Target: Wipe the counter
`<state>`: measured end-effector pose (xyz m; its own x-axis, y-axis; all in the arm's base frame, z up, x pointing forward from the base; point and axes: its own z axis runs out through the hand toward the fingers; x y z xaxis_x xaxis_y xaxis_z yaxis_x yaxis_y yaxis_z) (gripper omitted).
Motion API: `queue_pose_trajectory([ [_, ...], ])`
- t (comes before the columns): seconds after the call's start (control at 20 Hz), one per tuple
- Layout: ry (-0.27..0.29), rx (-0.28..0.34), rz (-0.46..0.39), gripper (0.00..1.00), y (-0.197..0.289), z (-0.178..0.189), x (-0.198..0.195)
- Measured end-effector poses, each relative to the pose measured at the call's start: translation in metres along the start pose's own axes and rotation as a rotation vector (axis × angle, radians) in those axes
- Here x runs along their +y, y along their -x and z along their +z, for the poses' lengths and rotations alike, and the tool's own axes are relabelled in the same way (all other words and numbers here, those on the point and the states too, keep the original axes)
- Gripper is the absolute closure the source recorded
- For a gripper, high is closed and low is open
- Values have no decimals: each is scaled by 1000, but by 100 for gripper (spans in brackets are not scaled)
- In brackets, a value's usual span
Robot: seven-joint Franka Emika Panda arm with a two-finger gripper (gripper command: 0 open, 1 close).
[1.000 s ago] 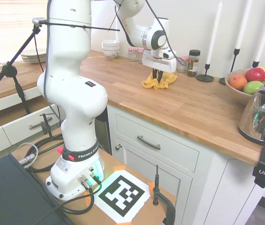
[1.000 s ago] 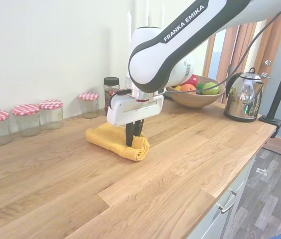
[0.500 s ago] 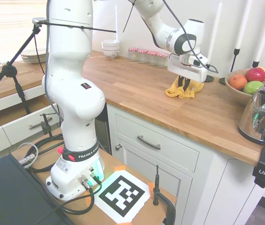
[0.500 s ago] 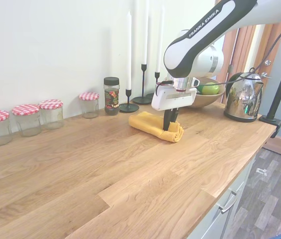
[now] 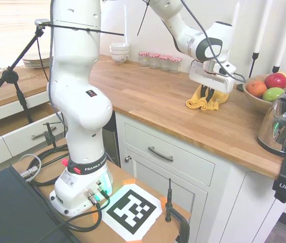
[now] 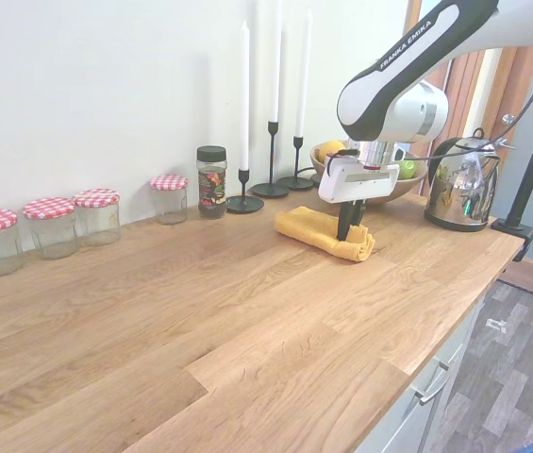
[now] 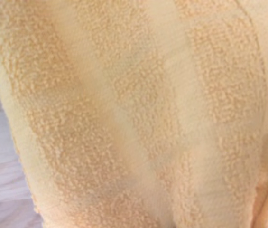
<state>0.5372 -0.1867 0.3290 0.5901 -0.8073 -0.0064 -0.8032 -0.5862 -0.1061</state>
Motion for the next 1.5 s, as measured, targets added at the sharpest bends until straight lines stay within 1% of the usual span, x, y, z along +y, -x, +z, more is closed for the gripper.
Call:
queue_pose_trajectory([
  [0.45, 4, 0, 6, 0, 0, 0, 0],
  [0.85, 9, -2, 46, 0, -11, -2, 18],
  [1.1, 6, -1, 49, 0, -10, -5, 20],
  [1.25, -4, 3, 50, 0, -6, -14, 23],
  [1.5, -28, 8, 46, 0, 2, -41, 25],
])
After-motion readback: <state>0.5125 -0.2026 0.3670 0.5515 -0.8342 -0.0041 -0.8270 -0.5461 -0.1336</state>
